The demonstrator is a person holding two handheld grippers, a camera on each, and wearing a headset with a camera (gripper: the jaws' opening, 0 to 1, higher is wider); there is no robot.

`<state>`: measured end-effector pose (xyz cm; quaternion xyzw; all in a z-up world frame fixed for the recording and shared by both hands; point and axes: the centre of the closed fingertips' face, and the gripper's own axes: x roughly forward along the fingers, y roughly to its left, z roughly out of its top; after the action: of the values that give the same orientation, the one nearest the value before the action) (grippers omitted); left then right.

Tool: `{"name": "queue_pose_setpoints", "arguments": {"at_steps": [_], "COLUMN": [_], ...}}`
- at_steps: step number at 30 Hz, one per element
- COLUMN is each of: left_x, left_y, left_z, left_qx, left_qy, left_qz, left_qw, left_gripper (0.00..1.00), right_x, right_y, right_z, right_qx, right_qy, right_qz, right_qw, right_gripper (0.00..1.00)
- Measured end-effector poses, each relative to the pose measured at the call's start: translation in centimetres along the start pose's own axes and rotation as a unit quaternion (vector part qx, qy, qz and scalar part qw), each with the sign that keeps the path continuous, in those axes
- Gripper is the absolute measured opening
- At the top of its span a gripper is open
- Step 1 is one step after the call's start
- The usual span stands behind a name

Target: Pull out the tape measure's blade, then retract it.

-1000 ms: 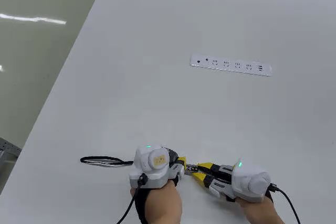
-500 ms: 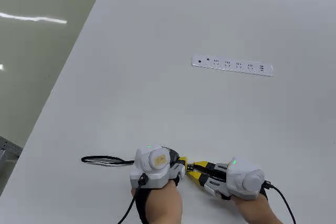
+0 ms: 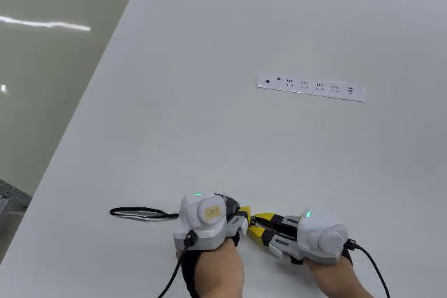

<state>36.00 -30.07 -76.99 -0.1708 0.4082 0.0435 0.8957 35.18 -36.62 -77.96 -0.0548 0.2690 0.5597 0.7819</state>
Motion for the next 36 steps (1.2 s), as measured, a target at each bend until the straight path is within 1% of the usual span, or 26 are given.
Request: {"name": "queue_pose_setpoints", "arguments": {"at_steps": [4, 11, 26, 32, 36], "left_x": [-0.02, 0.02, 0.0, 0.0, -0.04], "left_y": [-0.01, -0.05, -0.05, -0.07, -0.1], "left_z": [0.09, 0.17, 0.17, 0.2, 0.1], "left_qx": [-0.005, -0.005, 0.0, 0.001, 0.006], "left_qy": [0.001, -0.001, -0.004, -0.004, -0.005], "left_qz": [-0.002, -0.005, -0.007, -0.008, -0.01], "left_qw": [1.0, 1.0, 1.0, 1.0, 0.9999], "left_gripper": [0.67, 0.67, 0.68, 0.68, 0.68], "right_x": [0.43, 1.01, 1.08, 1.07, 1.07], "right_y": [0.26, 0.53, 0.46, 0.31, 0.35], "right_z": [0.29, 0.53, 0.45, 0.54, 0.51], "right_qx": [-0.001, -0.008, -0.021, -0.018, -0.027], "right_qy": [0.001, 0.004, 0.004, 0.004, 0.006], "right_qz": [0.002, 0.007, 0.007, 0.002, 0.001], "right_qw": [1.0, 0.9999, 0.9998, 0.9998, 0.9996], "right_gripper": [0.1, 0.1, 0.11, 0.11, 0.12]}}
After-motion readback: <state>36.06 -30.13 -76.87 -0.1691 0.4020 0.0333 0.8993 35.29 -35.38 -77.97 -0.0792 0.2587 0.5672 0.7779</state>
